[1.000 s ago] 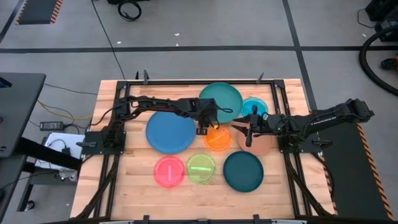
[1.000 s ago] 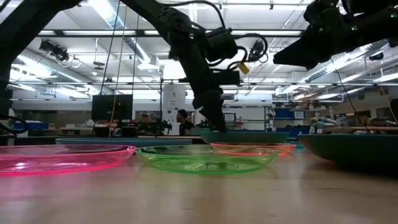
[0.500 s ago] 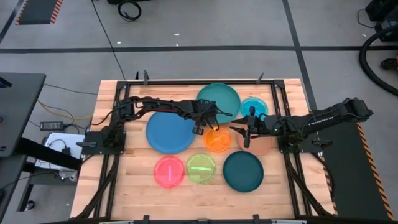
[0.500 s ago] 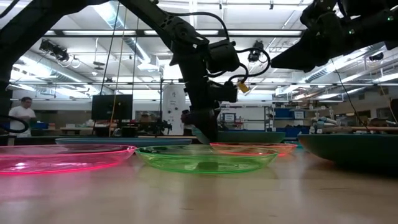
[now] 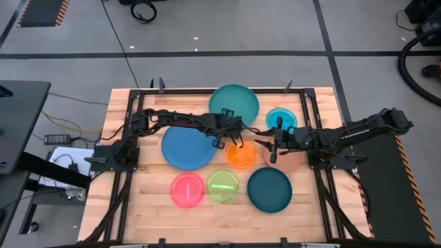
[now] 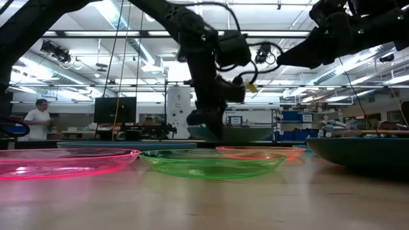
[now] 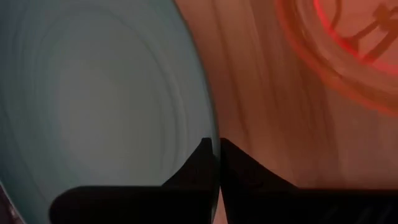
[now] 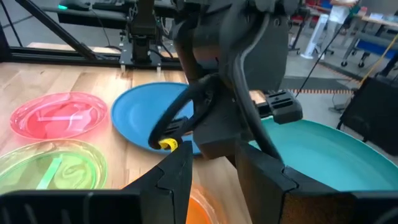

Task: Stack plastic plates
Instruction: Stack the green plate on the blue plate

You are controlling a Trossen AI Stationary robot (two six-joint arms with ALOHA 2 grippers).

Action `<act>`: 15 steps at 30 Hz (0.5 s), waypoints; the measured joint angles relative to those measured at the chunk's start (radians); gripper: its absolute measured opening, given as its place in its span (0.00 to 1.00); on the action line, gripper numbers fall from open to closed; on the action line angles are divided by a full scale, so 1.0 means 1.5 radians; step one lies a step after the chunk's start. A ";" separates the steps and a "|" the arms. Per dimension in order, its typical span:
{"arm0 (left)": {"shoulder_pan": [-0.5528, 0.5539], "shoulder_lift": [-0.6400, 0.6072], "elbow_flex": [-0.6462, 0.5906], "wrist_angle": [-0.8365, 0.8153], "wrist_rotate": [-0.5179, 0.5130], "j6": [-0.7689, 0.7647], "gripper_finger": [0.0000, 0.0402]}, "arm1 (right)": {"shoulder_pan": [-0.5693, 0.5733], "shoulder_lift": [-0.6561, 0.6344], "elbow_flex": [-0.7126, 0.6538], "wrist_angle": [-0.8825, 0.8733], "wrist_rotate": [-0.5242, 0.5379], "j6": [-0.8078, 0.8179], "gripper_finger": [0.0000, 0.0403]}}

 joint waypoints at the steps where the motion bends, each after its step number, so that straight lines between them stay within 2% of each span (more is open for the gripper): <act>1: -0.003 -0.001 0.015 -0.023 -0.001 -0.015 0.04 | 0.000 0.000 0.000 0.002 0.000 -0.005 0.33; 6: -0.017 -0.013 0.064 -0.141 -0.001 -0.104 0.04 | 0.000 0.000 0.000 0.009 0.038 -0.023 0.33; 15: -0.048 -0.115 0.031 -0.237 -0.003 -0.262 0.04 | 0.000 -0.001 0.000 0.011 0.056 -0.033 0.33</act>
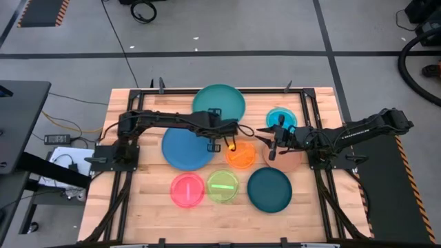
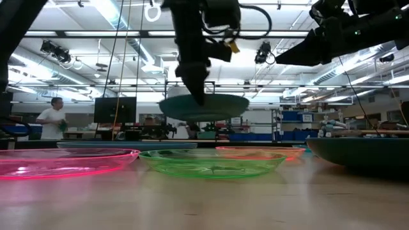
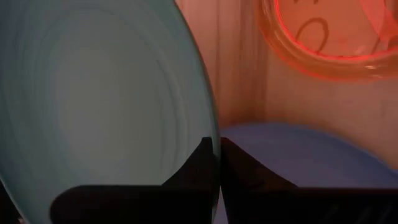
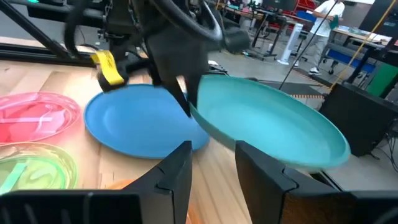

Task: Stack plastic plates
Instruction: Stack the green plate on the blue plate

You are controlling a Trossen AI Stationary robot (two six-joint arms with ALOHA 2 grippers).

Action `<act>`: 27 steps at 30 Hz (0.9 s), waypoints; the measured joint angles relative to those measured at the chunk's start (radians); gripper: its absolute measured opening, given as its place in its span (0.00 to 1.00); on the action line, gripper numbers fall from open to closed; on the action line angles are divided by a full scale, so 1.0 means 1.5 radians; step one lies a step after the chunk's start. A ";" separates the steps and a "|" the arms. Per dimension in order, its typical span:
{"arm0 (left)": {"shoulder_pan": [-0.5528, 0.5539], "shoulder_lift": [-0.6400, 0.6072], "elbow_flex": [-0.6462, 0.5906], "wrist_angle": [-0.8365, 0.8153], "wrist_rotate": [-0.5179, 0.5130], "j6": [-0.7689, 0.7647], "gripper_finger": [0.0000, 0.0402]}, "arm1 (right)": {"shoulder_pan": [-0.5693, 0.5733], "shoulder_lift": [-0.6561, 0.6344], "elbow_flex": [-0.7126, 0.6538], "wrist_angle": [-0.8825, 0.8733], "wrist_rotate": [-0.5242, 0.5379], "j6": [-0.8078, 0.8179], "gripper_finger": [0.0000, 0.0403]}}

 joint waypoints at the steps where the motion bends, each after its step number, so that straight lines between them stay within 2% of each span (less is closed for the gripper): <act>1: -0.005 -0.010 -0.006 -0.010 0.000 -0.016 0.04 | 0.000 0.000 0.000 0.000 0.000 0.001 0.33; 9: -0.040 -0.055 -0.102 -0.043 0.001 -0.091 0.04 | 0.001 0.000 0.000 -0.001 -0.002 0.001 0.33; 15: -0.072 -0.093 -0.185 -0.048 0.025 -0.166 0.04 | -0.006 0.000 0.000 0.026 0.043 -0.042 0.33; 21: -0.117 -0.143 -0.225 -0.059 0.023 -0.277 0.04 | -0.037 0.000 0.000 0.061 0.046 -0.086 0.33; 27: -0.171 -0.146 -0.258 -0.042 0.028 -0.361 0.04 | -0.076 0.000 0.000 0.084 0.046 -0.107 0.33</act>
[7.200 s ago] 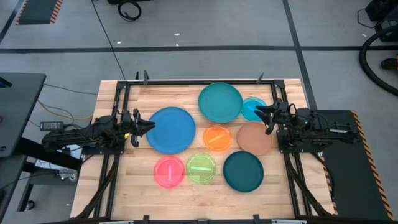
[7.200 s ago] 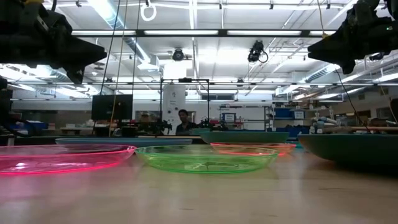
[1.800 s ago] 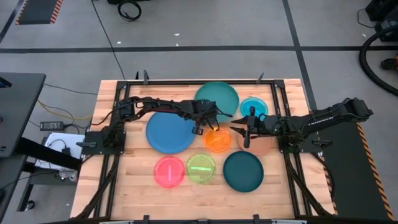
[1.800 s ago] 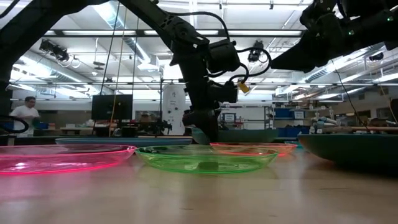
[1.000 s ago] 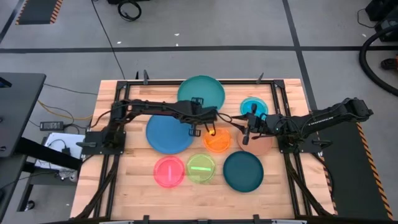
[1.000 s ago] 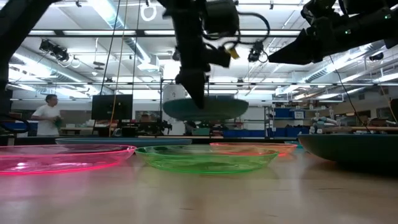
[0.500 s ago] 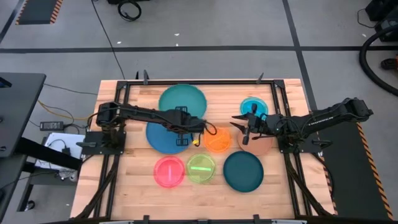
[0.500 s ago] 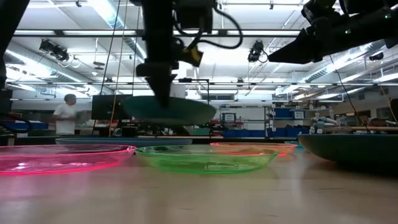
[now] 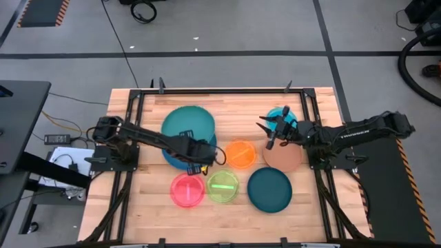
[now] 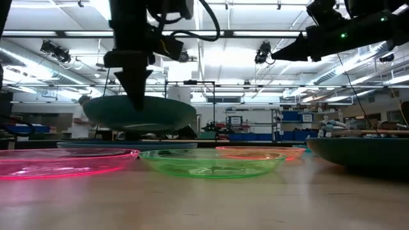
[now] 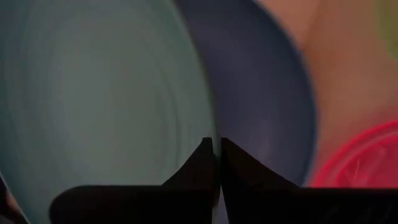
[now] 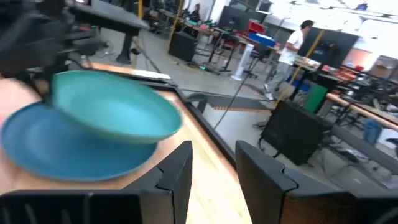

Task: Stack plastic plates
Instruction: Stack the green plate on the blue plate, then stack the dark blue plate on the green plate

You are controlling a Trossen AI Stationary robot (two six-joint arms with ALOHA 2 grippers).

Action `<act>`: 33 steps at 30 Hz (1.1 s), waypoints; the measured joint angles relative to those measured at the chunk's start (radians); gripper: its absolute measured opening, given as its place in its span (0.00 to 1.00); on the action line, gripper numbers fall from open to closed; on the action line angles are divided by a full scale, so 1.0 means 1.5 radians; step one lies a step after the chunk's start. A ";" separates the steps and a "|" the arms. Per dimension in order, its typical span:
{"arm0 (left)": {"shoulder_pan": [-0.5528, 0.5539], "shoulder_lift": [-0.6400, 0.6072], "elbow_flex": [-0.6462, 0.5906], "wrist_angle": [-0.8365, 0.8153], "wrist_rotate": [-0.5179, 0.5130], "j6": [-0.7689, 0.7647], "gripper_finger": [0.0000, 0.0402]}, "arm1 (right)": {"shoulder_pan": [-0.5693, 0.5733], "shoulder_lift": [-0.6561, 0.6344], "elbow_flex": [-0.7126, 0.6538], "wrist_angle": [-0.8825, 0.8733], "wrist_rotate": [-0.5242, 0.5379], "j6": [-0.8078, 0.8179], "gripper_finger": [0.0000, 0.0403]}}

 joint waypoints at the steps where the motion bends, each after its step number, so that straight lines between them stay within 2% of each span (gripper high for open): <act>1: -0.009 0.002 -0.007 0.007 0.008 -0.005 0.05 | -0.005 0.000 0.000 0.006 -0.001 -0.001 0.33; 3: -0.027 0.003 -0.026 0.020 0.027 -0.016 0.05 | -0.017 0.000 0.000 0.020 -0.013 -0.006 0.33; 9: -0.055 0.003 -0.062 0.044 0.026 -0.044 0.05 | -0.046 0.000 0.000 0.050 -0.069 -0.027 0.33; 18: -0.078 0.003 -0.085 0.109 0.011 -0.039 0.11 | -0.075 0.000 0.000 0.074 -0.089 -0.041 0.33; 26: -0.085 0.003 -0.085 0.104 0.009 -0.058 0.26 | -0.085 0.000 0.000 0.074 -0.134 -0.037 0.33; 33: -0.084 0.003 -0.060 0.093 0.019 -0.048 0.38 | -0.085 0.000 0.000 0.073 -0.136 -0.023 0.33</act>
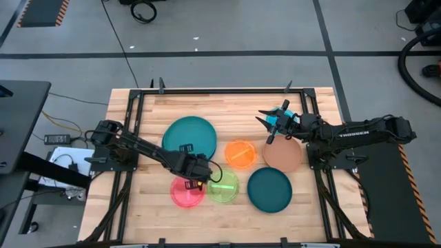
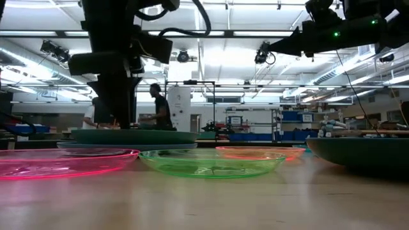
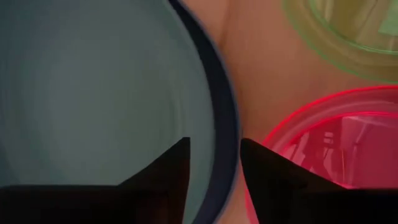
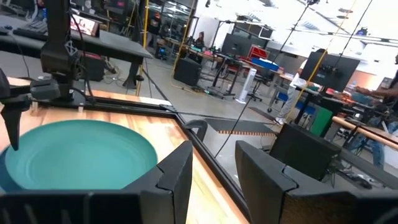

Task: Stack plastic plates
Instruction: Stack the dark blue plate on the green plate

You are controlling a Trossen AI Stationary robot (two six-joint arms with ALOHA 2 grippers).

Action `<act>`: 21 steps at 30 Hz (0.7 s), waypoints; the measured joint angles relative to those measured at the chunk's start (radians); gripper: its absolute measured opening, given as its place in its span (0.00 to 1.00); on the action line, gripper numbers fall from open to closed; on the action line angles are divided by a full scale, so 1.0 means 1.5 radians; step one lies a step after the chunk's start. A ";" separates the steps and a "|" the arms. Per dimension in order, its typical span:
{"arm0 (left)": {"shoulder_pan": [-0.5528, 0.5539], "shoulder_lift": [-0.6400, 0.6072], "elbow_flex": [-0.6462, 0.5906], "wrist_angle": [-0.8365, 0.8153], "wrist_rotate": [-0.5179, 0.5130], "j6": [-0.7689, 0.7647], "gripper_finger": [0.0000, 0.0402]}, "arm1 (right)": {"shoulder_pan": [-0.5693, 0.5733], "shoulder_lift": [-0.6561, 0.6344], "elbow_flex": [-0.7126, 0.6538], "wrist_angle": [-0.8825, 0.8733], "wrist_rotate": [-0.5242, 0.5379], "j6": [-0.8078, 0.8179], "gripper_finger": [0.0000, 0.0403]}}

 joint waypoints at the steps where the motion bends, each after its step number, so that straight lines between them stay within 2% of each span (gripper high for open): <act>1: 0.000 0.000 0.005 -0.001 0.004 0.009 0.39 | 0.000 0.000 0.000 0.000 0.000 0.003 0.33; 4: 0.000 0.000 0.017 0.008 0.010 0.046 0.39 | 0.000 0.000 0.000 -0.007 0.000 0.012 0.33; 8: 0.004 0.000 0.020 0.095 -0.007 0.134 0.38 | 0.003 0.001 0.001 -0.034 0.003 0.015 0.33; 13: 0.019 0.000 0.021 0.239 -0.014 0.267 0.37 | 0.007 0.001 0.050 -0.162 0.035 0.049 0.33; 17: 0.034 0.000 0.021 0.332 -0.011 0.291 0.37 | 0.007 0.001 0.060 -0.193 0.043 0.065 0.33; 21: 0.058 0.000 0.021 0.378 0.038 0.328 0.37 | 0.013 0.001 0.060 -0.204 0.074 0.068 0.33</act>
